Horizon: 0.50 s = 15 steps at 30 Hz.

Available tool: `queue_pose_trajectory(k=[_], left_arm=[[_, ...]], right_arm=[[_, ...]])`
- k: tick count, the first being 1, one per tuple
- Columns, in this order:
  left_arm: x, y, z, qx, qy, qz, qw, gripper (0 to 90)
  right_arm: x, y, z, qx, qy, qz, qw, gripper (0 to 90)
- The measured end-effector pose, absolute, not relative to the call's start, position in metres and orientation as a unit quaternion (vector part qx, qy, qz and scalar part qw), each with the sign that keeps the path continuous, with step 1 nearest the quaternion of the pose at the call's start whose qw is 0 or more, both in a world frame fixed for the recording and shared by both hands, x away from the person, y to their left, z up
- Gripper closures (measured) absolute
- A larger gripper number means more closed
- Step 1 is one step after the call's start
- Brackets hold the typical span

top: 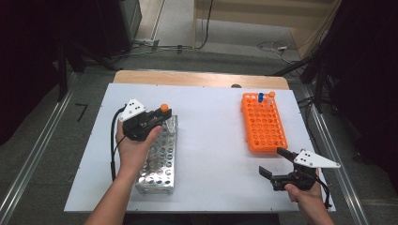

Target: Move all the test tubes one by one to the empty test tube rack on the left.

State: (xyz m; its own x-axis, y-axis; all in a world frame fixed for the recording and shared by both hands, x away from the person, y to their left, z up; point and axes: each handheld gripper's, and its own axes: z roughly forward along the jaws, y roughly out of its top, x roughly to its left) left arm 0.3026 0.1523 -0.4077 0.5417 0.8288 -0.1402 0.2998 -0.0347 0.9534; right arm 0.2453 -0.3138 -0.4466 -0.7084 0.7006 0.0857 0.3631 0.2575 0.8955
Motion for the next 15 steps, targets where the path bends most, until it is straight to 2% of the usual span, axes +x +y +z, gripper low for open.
queue_pose_trajectory(k=[8,15], left_arm=[[0.304,0.142,-0.418,0.698,0.418,0.254,0.523,74.7],[0.306,0.137,-0.426,0.721,0.428,0.246,0.486,74.2]], right_arm=[[0.247,-0.321,-0.448,0.350,0.771,0.503,0.172,0.0],[0.249,-0.320,-0.451,0.352,0.773,0.500,0.171,0.0]])
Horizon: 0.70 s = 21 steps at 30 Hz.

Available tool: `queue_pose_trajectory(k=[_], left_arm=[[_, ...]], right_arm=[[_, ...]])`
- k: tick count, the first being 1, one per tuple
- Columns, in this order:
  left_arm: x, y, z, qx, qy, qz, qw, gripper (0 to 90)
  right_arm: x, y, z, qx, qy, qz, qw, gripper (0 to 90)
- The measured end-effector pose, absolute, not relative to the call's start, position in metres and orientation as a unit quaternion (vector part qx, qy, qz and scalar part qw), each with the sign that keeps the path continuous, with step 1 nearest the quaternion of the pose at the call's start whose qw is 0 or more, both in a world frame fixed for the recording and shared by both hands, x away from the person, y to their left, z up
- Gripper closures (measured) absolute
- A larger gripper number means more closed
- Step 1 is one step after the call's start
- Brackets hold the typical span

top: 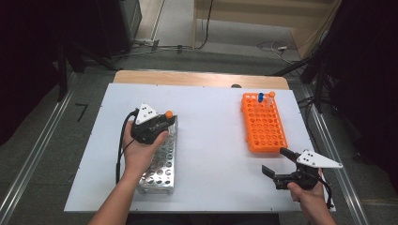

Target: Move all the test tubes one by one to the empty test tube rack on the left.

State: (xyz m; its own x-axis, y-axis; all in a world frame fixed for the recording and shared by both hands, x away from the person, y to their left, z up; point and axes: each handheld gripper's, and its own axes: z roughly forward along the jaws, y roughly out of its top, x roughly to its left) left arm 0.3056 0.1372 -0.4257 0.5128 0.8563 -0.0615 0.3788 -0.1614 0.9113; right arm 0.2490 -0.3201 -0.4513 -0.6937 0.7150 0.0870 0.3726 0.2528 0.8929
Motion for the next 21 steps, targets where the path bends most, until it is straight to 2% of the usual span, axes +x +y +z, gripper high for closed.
queue_pose_trajectory(k=[3,5,8,13,18,21], left_arm=[[0.305,0.139,-0.427,0.723,0.434,0.229,0.486,72.6],[0.305,0.140,-0.427,0.721,0.435,0.223,0.491,68.0],[0.303,0.140,-0.426,0.717,0.435,0.219,0.499,56.1],[0.297,0.144,-0.423,0.708,0.430,0.207,0.520,27.9],[0.285,0.149,-0.421,0.700,0.415,0.185,0.551,10.5],[0.275,0.150,-0.421,0.696,0.410,0.184,0.559,4.2]], right_arm=[[0.250,-0.320,-0.453,0.352,0.774,0.498,0.171,0.0],[0.250,-0.320,-0.454,0.354,0.775,0.495,0.172,0.0],[0.251,-0.320,-0.455,0.356,0.774,0.494,0.173,0.0],[0.253,-0.323,-0.454,0.359,0.772,0.494,0.177,0.0],[0.255,-0.326,-0.454,0.365,0.769,0.493,0.179,0.0],[0.256,-0.328,-0.453,0.369,0.764,0.498,0.179,0.0]])
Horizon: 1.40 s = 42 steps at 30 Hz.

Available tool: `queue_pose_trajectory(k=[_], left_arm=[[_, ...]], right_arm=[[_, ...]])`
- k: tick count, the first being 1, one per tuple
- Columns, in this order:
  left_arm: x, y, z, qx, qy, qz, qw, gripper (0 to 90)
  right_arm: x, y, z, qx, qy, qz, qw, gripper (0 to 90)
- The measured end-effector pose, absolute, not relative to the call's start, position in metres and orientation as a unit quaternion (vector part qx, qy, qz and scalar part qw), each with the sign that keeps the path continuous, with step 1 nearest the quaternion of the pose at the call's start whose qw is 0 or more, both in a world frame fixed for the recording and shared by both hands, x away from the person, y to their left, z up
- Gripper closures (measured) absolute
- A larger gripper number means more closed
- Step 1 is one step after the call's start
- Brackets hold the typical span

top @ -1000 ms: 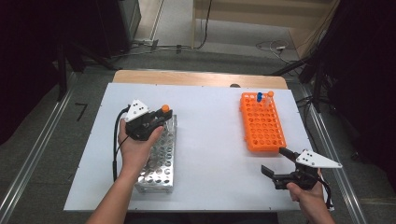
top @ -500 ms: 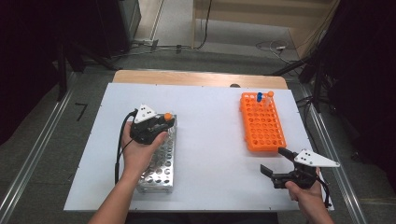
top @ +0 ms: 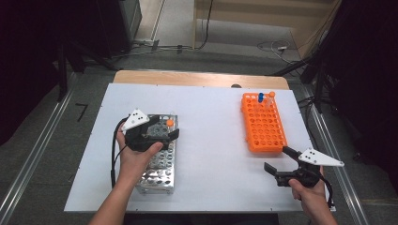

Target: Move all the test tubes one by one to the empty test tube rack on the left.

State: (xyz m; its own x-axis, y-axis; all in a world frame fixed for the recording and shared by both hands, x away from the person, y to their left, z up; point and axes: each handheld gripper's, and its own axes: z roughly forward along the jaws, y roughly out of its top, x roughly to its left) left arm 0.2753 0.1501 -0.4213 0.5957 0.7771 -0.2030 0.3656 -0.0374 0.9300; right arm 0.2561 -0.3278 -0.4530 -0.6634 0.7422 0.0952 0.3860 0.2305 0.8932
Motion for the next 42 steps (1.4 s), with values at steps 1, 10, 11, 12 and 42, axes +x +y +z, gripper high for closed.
queue_pose_trajectory(k=[1,10,11,12,42], left_arm=[[0.272,0.151,-0.421,0.698,0.407,0.182,0.560,3.1],[0.245,0.156,-0.424,0.690,0.400,0.178,0.577,0.6],[0.242,0.156,-0.425,0.691,0.400,0.175,0.577,0.6],[0.240,0.155,-0.426,0.691,0.400,0.174,0.577,0.6],[0.226,0.155,-0.443,0.693,0.399,0.165,0.577,0.6]], right_arm=[[0.257,-0.328,-0.453,0.371,0.762,0.500,0.179,0.7],[0.262,-0.326,-0.452,0.376,0.759,0.500,0.181,1.2],[0.261,-0.325,-0.452,0.375,0.759,0.500,0.181,1.2],[0.261,-0.325,-0.452,0.376,0.759,0.500,0.181,1.2],[0.326,-0.356,-0.437,0.422,0.736,0.485,0.212,2.1]])
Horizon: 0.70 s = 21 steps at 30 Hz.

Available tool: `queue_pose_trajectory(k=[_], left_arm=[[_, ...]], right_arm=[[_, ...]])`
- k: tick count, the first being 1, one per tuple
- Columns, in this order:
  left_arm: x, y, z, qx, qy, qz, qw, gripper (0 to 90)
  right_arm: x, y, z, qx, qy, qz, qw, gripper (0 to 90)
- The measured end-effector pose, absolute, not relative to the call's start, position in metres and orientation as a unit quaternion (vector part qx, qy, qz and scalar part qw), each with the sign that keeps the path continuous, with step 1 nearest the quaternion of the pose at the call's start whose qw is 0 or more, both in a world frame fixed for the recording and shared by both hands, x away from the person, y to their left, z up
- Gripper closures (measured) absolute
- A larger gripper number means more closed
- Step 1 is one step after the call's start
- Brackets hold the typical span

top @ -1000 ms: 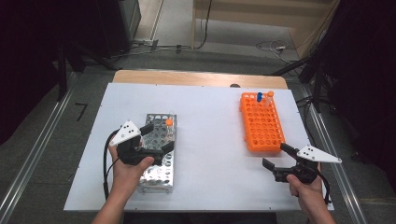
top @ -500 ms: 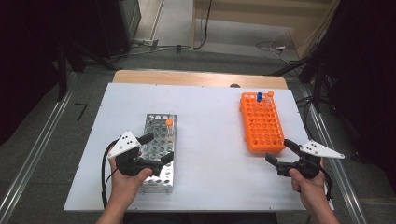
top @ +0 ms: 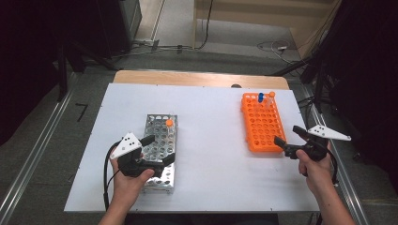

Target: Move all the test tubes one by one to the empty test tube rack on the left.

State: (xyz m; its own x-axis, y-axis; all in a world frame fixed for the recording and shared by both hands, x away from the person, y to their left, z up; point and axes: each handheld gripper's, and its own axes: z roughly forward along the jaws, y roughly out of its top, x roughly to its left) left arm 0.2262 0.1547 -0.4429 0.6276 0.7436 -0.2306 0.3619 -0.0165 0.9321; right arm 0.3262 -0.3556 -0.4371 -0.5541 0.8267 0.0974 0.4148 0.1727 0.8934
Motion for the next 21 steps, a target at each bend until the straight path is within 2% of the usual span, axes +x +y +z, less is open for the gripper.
queue_pose_trajectory(k=[16,21], left_arm=[[0.225,0.154,-0.443,0.692,0.398,0.166,0.579,0.6],[0.224,0.154,-0.443,0.691,0.397,0.166,0.581,0.6]], right_arm=[[0.397,-0.353,-0.425,0.442,0.738,0.461,0.218,5.8],[0.414,-0.349,-0.425,0.448,0.737,0.455,0.222,11.2]])
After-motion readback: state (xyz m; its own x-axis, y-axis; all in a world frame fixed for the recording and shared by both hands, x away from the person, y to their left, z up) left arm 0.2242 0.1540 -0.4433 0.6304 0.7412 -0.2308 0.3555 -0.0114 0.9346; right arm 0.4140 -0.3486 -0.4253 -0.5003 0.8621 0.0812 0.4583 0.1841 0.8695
